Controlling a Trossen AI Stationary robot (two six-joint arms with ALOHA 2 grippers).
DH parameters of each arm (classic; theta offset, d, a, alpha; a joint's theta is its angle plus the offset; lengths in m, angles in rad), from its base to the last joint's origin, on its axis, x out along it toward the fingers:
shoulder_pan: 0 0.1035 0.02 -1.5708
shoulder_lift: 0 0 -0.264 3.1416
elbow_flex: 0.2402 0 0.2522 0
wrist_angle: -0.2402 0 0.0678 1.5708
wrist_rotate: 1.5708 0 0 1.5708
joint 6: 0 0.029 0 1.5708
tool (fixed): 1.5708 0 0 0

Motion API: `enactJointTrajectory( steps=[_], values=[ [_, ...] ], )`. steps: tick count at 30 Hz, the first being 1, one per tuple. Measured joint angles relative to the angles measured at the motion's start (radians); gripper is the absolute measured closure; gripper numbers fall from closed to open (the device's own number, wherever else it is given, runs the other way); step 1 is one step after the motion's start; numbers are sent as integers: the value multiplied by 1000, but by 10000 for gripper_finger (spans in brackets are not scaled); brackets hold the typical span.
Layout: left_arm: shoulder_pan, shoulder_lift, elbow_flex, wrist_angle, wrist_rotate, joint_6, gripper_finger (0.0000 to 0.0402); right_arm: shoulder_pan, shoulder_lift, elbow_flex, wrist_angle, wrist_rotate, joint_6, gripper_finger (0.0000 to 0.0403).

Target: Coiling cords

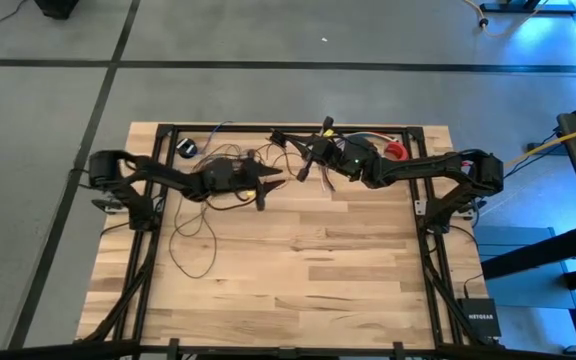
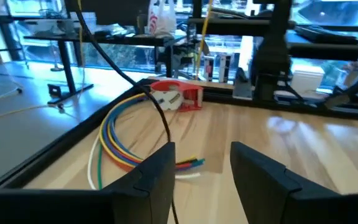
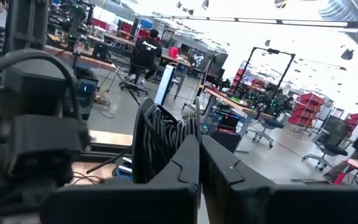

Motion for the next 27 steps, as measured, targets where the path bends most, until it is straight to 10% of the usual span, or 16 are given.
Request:
enactJointTrajectory(
  steps=[27],
  values=[
    [12,108,106,-90,-187,2,287,0,0,0,-25,-5,-23,399]
  ],
)
